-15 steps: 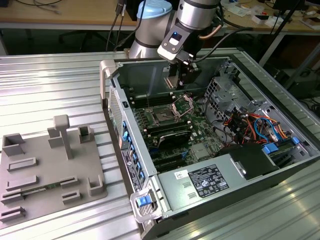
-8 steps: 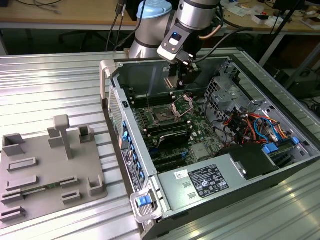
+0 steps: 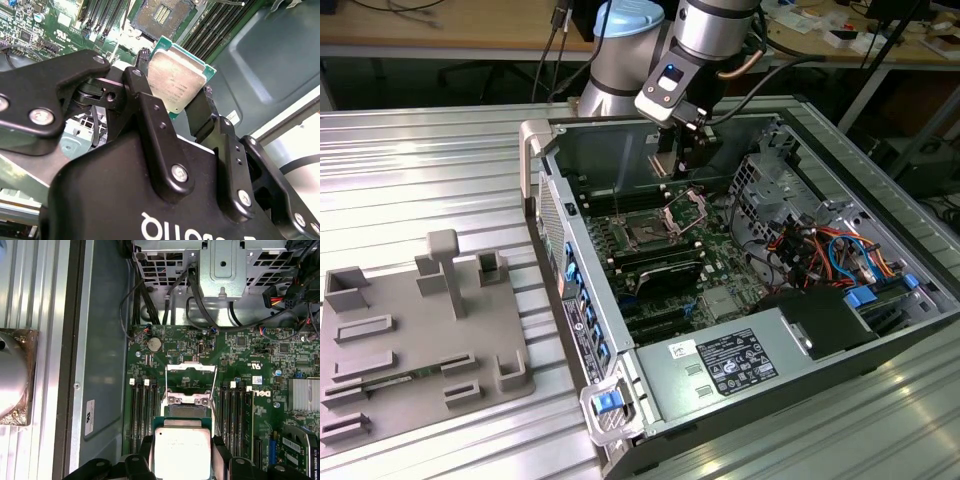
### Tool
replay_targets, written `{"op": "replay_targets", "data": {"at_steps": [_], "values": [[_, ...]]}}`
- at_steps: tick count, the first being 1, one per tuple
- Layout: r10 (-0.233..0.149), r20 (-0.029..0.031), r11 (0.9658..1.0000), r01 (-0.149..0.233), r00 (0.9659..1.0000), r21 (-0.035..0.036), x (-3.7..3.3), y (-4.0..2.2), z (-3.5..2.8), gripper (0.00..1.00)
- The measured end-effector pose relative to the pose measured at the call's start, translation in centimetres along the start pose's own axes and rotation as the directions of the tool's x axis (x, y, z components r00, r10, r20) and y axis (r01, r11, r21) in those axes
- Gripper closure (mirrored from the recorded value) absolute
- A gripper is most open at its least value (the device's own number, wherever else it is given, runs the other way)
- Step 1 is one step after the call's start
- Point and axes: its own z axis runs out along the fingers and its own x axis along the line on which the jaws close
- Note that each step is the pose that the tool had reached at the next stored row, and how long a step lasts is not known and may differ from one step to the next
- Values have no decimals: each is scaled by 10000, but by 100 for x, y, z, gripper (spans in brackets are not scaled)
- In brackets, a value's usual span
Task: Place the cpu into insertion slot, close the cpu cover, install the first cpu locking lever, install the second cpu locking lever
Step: 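Place the cpu into insertion slot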
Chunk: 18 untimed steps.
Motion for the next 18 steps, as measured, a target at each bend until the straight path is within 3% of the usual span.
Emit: {"op": "replay_targets", "data": {"at_steps": [1,3,4,5,7,18], "values": [[2,-1,10000,-2,10000,-1,0,-7,28,45],[-2,0,10000,2,10000,1,-2,-35,168,45],[7,43,10000,-7,10000,9,-5,-43,267,45],[-14,325,10000,13,9995,28,-7,-45,308,45],[-13,326,10000,12,9995,29,-7,-46,322,45],[-12,324,10000,10,9995,66,-18,-66,607,45]]}}
